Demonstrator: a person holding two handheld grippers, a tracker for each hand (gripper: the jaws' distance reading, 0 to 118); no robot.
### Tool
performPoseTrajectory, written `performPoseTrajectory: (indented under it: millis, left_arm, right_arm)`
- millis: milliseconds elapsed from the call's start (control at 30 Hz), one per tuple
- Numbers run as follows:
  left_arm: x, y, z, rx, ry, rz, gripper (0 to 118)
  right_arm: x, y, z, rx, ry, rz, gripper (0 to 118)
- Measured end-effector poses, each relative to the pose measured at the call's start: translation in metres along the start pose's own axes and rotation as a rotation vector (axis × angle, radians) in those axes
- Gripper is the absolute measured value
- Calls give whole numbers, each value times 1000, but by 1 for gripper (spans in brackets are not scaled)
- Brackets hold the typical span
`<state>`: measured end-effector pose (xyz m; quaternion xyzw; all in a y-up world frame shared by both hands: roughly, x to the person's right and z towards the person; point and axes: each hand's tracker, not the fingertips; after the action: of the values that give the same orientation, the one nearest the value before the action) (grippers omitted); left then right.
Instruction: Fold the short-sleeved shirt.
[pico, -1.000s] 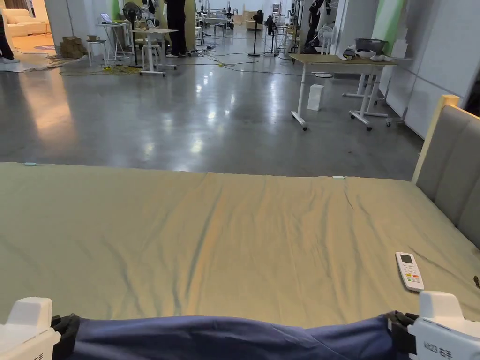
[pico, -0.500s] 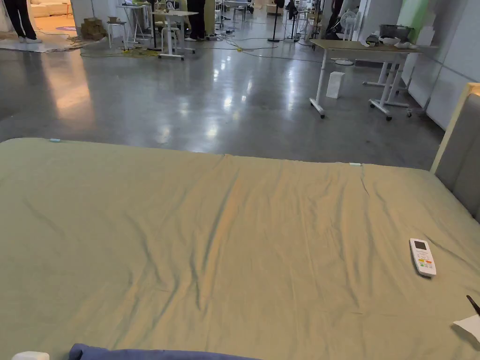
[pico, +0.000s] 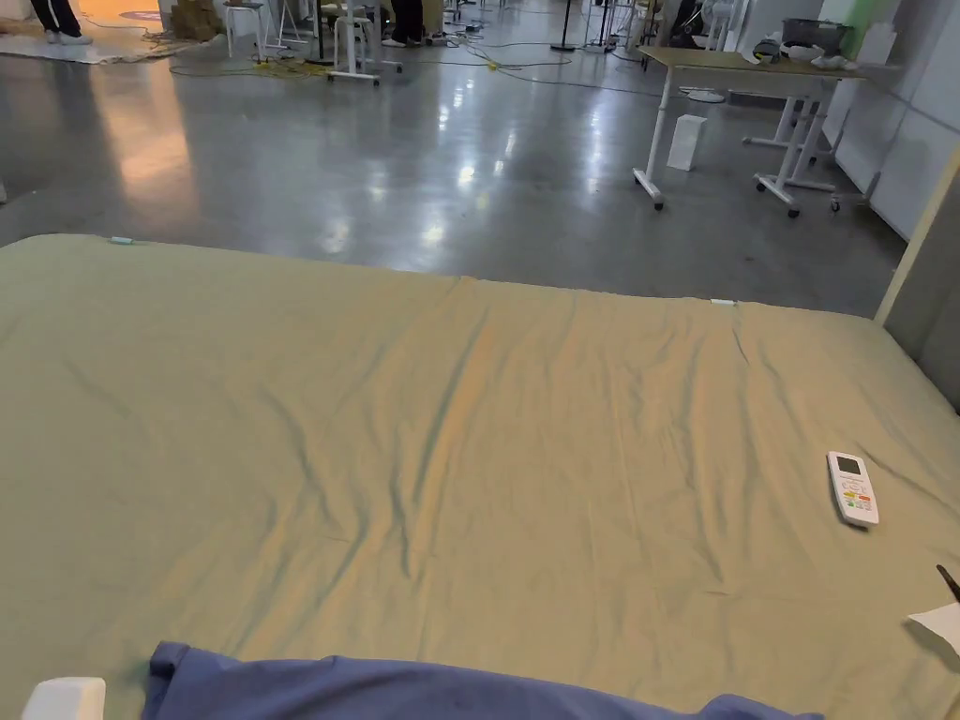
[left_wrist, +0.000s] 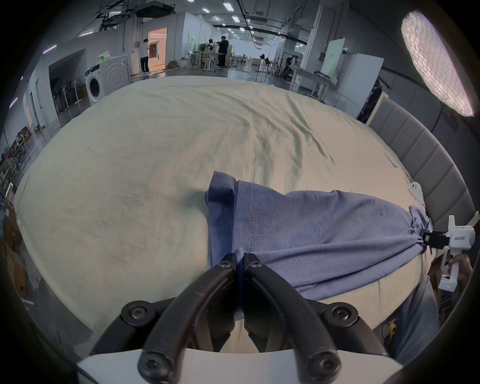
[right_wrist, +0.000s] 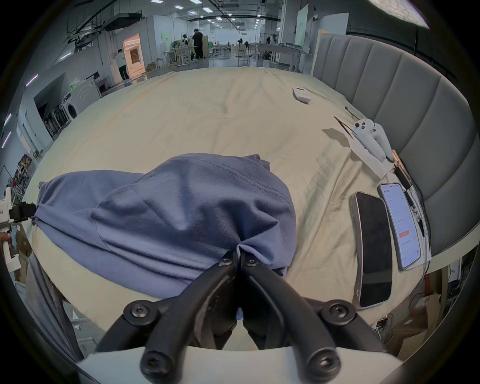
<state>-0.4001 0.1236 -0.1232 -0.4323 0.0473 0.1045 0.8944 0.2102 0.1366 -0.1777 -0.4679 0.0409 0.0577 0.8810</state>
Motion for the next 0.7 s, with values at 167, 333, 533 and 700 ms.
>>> performPoseTrajectory:
  millis: [167,333,533,700]
  left_arm:
    - [12,0,0,-22,50,-42,21]
    - [28,18,25,132,45,6,86]
    - [77,57,44,419,65,-66,86]
    - [132,77,69,616,113,-101,81]
  right_arm:
    - [-3,0,4,17,-23,19,40]
    - [-26,21,53,220,-68,45,90]
    - [-64,59,86,626,-61,41,90]
    - [-98,83,103,847,-51,-34,67]
